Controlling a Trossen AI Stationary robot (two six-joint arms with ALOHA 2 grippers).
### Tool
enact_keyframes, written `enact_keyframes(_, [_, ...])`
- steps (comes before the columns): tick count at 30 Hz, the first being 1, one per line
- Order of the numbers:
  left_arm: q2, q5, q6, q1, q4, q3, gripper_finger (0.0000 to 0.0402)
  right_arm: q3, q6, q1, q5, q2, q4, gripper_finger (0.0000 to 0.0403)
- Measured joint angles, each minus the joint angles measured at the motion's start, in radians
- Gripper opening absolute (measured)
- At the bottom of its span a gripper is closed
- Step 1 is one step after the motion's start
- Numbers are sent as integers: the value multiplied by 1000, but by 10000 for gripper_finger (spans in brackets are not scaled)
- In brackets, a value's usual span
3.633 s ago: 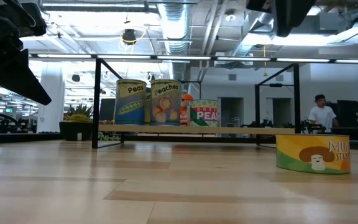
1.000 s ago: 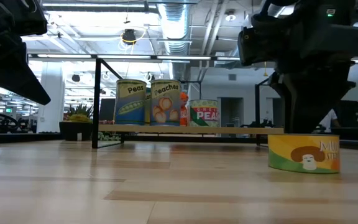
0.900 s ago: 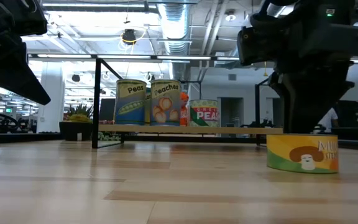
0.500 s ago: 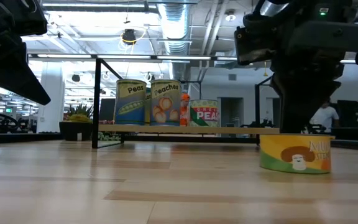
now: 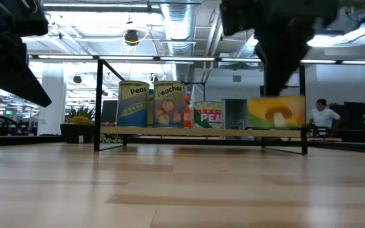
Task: Pick and place cans onto a shelf
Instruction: Put the canned mushrooms on the shelf
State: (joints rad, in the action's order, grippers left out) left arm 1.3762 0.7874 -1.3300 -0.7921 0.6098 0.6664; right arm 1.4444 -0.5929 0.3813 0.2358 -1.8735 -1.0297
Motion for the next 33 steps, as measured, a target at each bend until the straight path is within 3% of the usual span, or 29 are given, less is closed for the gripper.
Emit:
enact_keyframes(6, [0, -1, 1, 0, 0, 0, 0, 148, 48, -60, 114, 2, -281, 4])
enact_keyframes(12, [0, -2, 2, 0, 0, 0, 0, 214, 89, -133, 192, 2, -424, 9])
enact_keyframes(23, [0, -3, 2, 0, 1, 0, 0, 217, 247, -334, 286, 3, -444, 9])
enact_keyframes(33, [0, -3, 23, 0, 1, 0, 0, 217, 479, -543, 262, 3, -320, 15])
